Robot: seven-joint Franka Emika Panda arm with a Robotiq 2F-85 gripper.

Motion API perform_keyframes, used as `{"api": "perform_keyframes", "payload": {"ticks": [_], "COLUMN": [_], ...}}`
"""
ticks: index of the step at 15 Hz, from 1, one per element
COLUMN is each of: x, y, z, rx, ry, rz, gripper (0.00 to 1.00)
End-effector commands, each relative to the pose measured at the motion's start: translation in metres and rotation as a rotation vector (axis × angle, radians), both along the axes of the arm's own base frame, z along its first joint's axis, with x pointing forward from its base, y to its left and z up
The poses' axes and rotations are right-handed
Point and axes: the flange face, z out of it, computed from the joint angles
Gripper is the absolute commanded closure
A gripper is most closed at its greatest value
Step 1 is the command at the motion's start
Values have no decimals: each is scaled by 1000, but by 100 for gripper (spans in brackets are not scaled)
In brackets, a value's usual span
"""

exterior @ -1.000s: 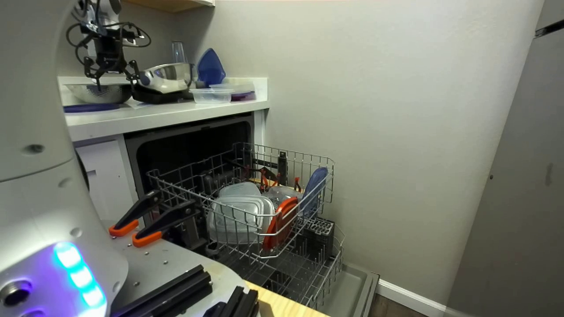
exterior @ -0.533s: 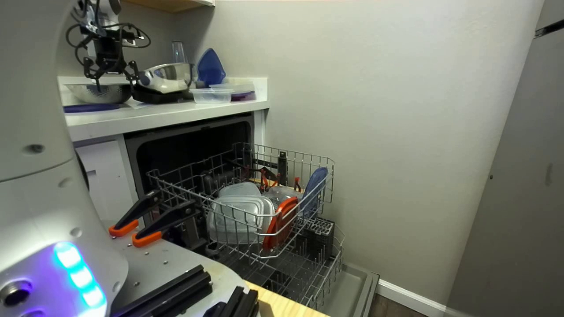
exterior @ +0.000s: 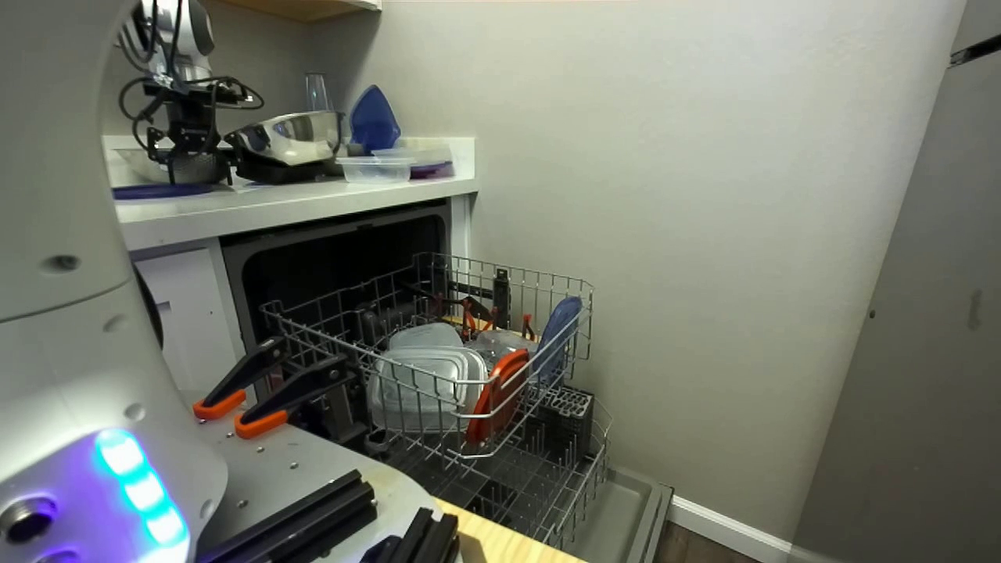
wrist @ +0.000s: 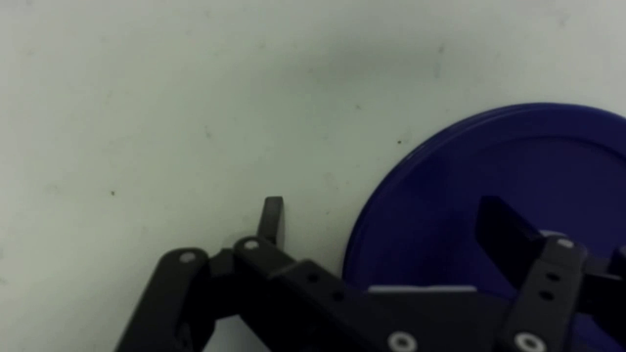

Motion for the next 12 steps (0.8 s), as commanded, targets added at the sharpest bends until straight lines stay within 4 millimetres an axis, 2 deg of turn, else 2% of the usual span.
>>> {"api": "perform_keyframes", "payload": {"ticks": [1, 6, 12], "x": [1, -11, -33], "y": [11, 21, 32], "z": [4, 11, -14], "rx": [45, 29, -21], "ry": [-36, -81, -56], "rz": [-55, -102, -87], "gripper": [0, 0, 0]}}
